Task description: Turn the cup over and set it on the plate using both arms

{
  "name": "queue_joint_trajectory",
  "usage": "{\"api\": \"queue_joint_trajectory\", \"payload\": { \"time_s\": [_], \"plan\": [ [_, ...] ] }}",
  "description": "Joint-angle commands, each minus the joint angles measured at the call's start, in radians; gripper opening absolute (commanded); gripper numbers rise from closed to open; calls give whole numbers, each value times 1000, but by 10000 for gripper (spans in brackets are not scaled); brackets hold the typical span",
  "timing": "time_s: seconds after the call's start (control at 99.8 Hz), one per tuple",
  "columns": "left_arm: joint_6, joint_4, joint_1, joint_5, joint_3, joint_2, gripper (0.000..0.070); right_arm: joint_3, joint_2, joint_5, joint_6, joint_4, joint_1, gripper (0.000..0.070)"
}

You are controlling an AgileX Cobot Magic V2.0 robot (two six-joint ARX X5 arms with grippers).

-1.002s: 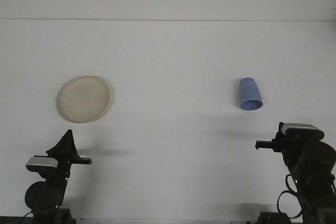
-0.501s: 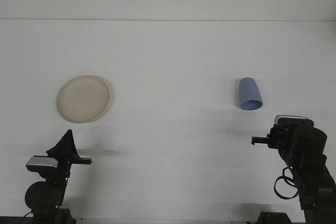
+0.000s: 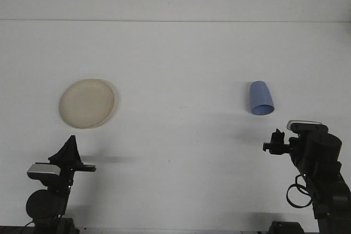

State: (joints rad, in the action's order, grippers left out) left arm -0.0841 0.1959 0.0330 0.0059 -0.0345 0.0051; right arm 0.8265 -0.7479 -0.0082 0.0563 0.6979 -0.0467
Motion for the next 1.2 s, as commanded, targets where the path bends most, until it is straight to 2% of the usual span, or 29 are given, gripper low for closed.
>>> {"api": "queue_joint_trajectory", "payload": {
  "time_s": [0.0,0.2,0.341,0.601,0.982,1.192],
  "plan": [
    [13,14,-1,5,19,-2,11,18,-19,-3,-5,-18,0,427],
    [13,14,-1,5,19,-2,11,16,-122,-5,-19,-90,0,427],
    [13,14,-1,5,19,-2,11,7,-209,-50,-24,-208,-1,427],
    [13,14,-1,5,19,-2,11,-14,-333,-49,-29,-336,-1,427],
    [13,14,-1,5,19,-2,11,-318,-348,-47,-8,-775,-9,427],
    [13,14,-1,5,19,-2,11,-423,-370,-44,-12,-1009,-45,427]
  ]
}}
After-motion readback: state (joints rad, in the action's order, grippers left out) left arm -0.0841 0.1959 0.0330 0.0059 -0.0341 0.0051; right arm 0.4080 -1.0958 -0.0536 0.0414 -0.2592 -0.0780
